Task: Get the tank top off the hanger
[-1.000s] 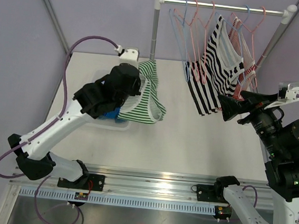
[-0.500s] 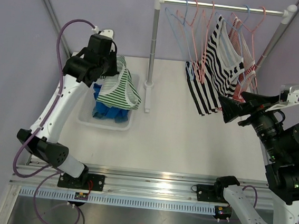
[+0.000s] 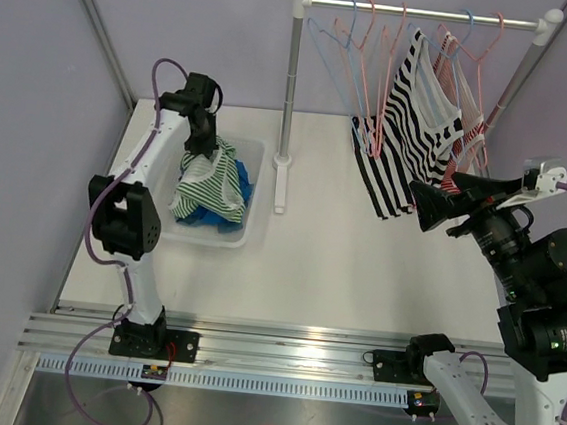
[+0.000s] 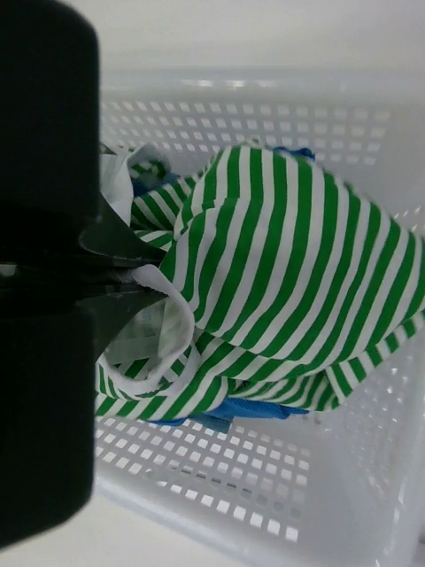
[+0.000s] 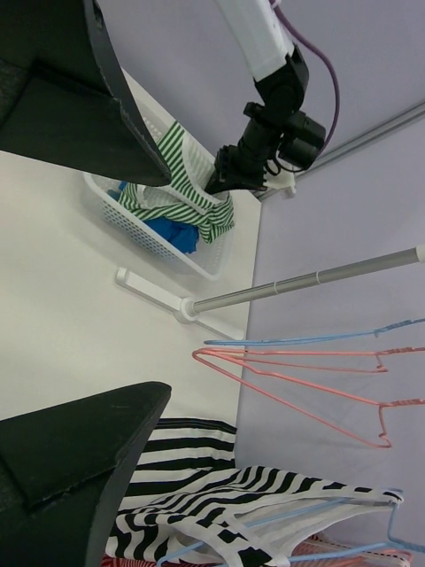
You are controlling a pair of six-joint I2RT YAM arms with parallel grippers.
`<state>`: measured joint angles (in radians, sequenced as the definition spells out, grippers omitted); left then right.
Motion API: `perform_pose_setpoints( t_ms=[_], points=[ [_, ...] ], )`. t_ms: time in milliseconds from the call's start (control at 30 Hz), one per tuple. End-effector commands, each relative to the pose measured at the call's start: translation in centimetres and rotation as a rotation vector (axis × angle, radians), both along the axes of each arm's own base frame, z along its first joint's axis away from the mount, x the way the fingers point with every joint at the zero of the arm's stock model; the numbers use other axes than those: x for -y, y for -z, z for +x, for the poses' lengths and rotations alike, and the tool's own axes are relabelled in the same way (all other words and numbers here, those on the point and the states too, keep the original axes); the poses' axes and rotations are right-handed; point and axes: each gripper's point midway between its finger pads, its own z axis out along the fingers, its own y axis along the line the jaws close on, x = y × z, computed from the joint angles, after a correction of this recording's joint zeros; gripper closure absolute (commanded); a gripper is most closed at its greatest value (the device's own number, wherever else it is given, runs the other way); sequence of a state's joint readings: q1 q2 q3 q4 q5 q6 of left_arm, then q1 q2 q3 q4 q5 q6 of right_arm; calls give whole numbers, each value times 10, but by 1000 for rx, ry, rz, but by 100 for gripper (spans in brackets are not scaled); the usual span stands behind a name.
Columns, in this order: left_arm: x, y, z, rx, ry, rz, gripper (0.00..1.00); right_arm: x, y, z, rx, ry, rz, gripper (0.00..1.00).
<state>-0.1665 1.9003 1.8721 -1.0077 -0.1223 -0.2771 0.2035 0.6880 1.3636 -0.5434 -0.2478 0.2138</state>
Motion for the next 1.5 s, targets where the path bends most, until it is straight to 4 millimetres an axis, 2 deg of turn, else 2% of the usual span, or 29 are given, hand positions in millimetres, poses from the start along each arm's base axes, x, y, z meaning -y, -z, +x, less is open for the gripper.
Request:
perform_pose_setpoints(
  t_ms=[0, 67, 133, 167, 200, 233, 300, 400, 500, 533, 567, 600, 633, 667, 700, 733, 833, 867, 900, 967, 1000, 1100, 1200, 1267, 1300, 1333, 1400, 1433, 1467],
  points=[
    [23, 27, 7, -35, 80, -15, 100, -4, -8, 3, 37, -20, 10, 1],
    [28, 65, 3, -130, 82, 1, 100, -2, -3, 12, 6, 1, 4, 1],
    [28, 94, -2, -201, 69, 24, 100, 5, 5, 25, -59, 57, -1, 0],
    [25, 109, -10, -252, 51, 43, 100, 9, 8, 30, -80, 85, -3, 1],
    [23, 135, -15, -309, 33, 55, 100, 14, 10, 36, -100, 123, -5, 0],
    [24, 148, -20, -339, 29, 57, 100, 15, 14, 41, -133, 135, -13, 1],
    [23, 168, -28, -385, 13, 94, 100, 15, 13, 43, -140, 137, -21, 1],
    [23, 169, -30, -366, -9, 112, 100, 15, 7, 42, -123, 134, -21, 1],
    [14, 143, -24, -285, -60, 139, 100, 14, 4, 42, -118, 130, -30, 1],
    [11, 126, -20, -243, -78, 141, 97, 15, 2, 44, -118, 133, -34, 1],
    [4, 115, -19, -224, -102, 147, 91, 16, 1, 46, -116, 141, -36, 1],
    [-1, 106, -17, -195, -130, 158, 79, 17, -5, 47, -102, 148, -44, 0],
    [-6, 98, -17, -176, -147, 159, 63, 17, -2, 55, -121, 153, -58, 0],
    [-9, 81, -15, -132, -162, 149, 49, 18, -3, 58, -131, 164, -66, 0],
    [-11, 74, -14, -112, -168, 144, 40, 19, -13, 58, -117, 165, -75, 0],
    [-12, 64, -14, -88, -175, 136, 30, 17, -5, 69, -158, 167, -94, 0],
    [-3, 31, -12, -4, -147, 63, 23, 18, -5, 88, -191, 188, -123, 0],
    [0, 10, -13, 50, -139, 27, 20, 20, -5, 93, -196, 204, -129, 1],
    [6, -2, -15, 76, -122, -11, 18, 20, -7, 101, -200, 212, -140, 0],
    [11, -27, -15, 149, -106, -61, 8, 25, -6, 114, -207, 245, -170, 0],
    [16, -48, -19, 195, -86, -98, 1, 29, -5, 128, -221, 276, -186, 1],
    [18, -82, -26, 263, -53, -125, 1, 39, 2, 155, -261, 340, -224, 0],
    [19, -94, -41, 255, -14, -126, 1, 49, -1, 178, -271, 381, -241, 1],
    [19, -109, -57, 280, 13, -123, 1, 55, -5, 188, -265, 382, -266, 0],
    [20, -107, -66, 276, 26, -114, 1, 56, -7, 197, -268, 378, -263, 1],
    [20, -122, -78, 322, 41, -117, 1, 58, -7, 201, -266, 370, -299, 6],
    [33, -123, -95, 335, 99, -98, 1, 63, -3, 214, -293, 363, -336, 10],
    [37, -117, -105, 324, 120, -87, 1, 65, -1, 219, -300, 359, -346, 12],
    [53, -121, -121, 338, 179, -91, 1, 68, 0, 223, -302, 361, -362, 14]
  ],
)
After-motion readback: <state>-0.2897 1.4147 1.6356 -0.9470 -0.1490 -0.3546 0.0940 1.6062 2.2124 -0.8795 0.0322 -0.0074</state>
